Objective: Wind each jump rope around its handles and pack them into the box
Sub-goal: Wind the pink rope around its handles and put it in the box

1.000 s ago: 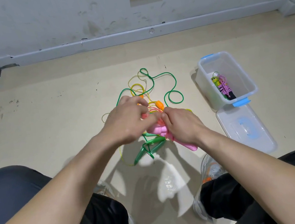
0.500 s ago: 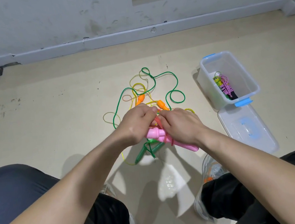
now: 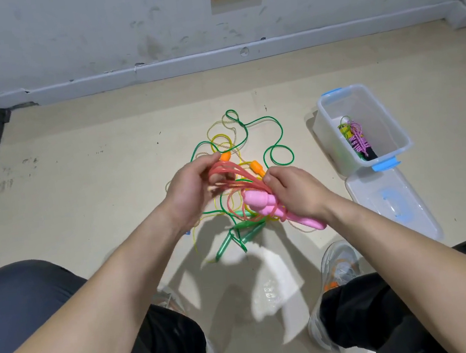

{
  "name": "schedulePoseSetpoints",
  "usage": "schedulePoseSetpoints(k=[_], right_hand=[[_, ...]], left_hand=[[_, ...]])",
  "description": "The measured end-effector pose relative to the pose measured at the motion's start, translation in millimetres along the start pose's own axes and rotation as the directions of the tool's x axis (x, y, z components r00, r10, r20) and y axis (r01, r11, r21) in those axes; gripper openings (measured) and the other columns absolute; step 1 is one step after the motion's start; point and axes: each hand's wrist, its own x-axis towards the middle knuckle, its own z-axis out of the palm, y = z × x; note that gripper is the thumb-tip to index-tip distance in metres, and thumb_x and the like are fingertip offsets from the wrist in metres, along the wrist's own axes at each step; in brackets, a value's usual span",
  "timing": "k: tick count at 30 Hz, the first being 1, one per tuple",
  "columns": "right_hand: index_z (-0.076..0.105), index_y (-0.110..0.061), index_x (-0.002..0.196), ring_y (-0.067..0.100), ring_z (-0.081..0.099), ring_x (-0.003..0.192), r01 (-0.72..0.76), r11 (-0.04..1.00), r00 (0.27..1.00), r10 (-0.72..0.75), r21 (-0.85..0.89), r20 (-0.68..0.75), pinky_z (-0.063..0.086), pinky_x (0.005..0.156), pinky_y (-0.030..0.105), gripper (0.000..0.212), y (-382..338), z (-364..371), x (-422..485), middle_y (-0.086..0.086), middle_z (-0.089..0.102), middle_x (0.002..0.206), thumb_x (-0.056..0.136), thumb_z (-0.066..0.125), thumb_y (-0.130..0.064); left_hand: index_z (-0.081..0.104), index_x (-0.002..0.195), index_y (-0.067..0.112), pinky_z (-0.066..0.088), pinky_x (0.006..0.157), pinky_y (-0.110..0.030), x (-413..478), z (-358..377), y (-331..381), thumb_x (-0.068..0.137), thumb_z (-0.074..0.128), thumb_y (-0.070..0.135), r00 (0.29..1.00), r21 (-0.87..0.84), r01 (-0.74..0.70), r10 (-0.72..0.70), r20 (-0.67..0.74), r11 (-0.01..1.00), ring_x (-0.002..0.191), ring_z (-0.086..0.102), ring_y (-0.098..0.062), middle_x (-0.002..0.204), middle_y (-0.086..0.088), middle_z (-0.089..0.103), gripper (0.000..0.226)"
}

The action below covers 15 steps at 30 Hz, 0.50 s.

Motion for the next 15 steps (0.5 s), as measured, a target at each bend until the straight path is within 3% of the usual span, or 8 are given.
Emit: schedulePoseSetpoints(k=[1,3,5,6,8,9,12,15], right_hand=[[0.047,-0.022,0.075,0.028,0.052,0.083,0.006,0.999,1.0,-0.005,-0.044,0.018,0.039,0.07,0.038,0.033,0.4,1.1,0.3,-0.003,0.055,0.073,0.105,0.037,-0.03],[0.049,-0.022,0.078,0.029,0.05,0.089,0.008,0.99,0.998,0.001,-0.142,0.064,0.037,0.072,0.039,0.032,0.7,5.4,0.0,-0.001,0.054,0.077,0.105,0.035,-0.032],[0.046,-0.023,0.075,0.03,0.048,0.091,0.013,0.978,0.996,0.005,-0.207,0.085,0.037,0.074,0.039,0.034,0.2,10.4,-0.2,0.003,0.056,0.078,0.105,0.033,-0.035],[0.044,-0.024,0.073,0.03,0.047,0.091,0.014,0.975,0.996,0.006,-0.224,0.09,0.037,0.074,0.039,0.035,-0.2,12.4,-0.2,0.003,0.056,0.078,0.105,0.032,-0.035],[0.044,-0.025,0.073,0.029,0.045,0.091,0.024,0.969,0.994,0.004,-0.245,0.112,0.037,0.075,0.039,0.035,-3.8,13.4,-1.9,0.003,0.055,0.077,0.104,0.032,-0.034],[0.045,-0.024,0.074,0.029,0.045,0.092,0.025,0.968,0.992,0.007,-0.251,0.124,0.038,0.077,0.04,0.034,-5.9,13.3,-2.9,0.004,0.055,0.078,0.105,0.032,-0.032],[0.053,-0.018,0.077,0.03,0.049,0.094,0.028,0.971,0.987,0.01,-0.238,0.158,0.04,0.078,0.04,0.034,-10.1,12.9,-4.9,0.007,0.06,0.08,0.104,0.034,-0.025],[0.058,-0.012,0.081,0.026,0.048,0.09,0.05,0.975,0.98,-0.006,-0.218,0.201,0.031,0.074,0.036,0.036,-14.4,13.1,-6.9,0.002,0.061,0.071,0.104,0.034,-0.022]], left_hand=[[0.06,0.066,0.009,0.044,0.089,-0.036,0.0,-1.8,4.5,0.099,0.047,0.038,0.996,0.306,-0.07,0.084,-0.032,0.949,0.067,0.062,-0.013,0.063,-0.002,0.059,0.046],[0.061,0.056,0.014,0.046,0.078,-0.034,-3.6,-2.6,12.6,0.095,0.045,0.058,0.98,0.833,-0.101,0.199,-0.011,0.544,0.068,0.063,-0.018,0.059,0.003,0.065,0.061],[0.067,0.072,0.021,0.047,0.073,-0.035,-8.7,4.5,15.5,0.092,0.05,0.059,0.952,0.996,-0.06,0.305,0.037,0.064,0.083,0.063,-0.026,0.073,0.0,0.066,0.046],[0.068,0.089,0.025,0.048,0.077,-0.036,-11.3,10.3,14.4,0.091,0.052,0.052,0.934,0.995,-0.087,0.344,0.1,-0.053,0.094,0.062,-0.027,0.087,-0.001,0.068,0.032],[0.063,0.119,0.028,0.044,0.094,-0.038,-13.1,17.5,6.2,0.086,0.05,0.045,0.902,0.956,-0.221,0.332,0.276,-0.194,0.113,0.059,-0.026,0.114,-0.001,0.068,0.039],[0.063,0.123,0.025,0.04,0.102,-0.04,-10.4,17.1,1.4,0.081,0.051,0.045,0.871,0.914,-0.287,0.318,0.374,-0.286,0.117,0.058,-0.027,0.12,-0.001,0.067,0.048],[0.075,0.1,0.021,0.033,0.111,-0.045,-6.0,17.4,-2.2,0.07,0.061,0.06,0.795,0.818,-0.331,0.328,0.51,-0.47,0.114,0.055,-0.028,0.116,-0.001,0.066,0.051],[0.072,0.094,0.027,0.035,0.099,-0.037,-4.9,22.8,-3.2,0.077,0.054,0.073,0.865,0.806,-0.322,0.191,0.464,-0.496,0.103,0.055,-0.022,0.1,0.003,0.065,0.052]])
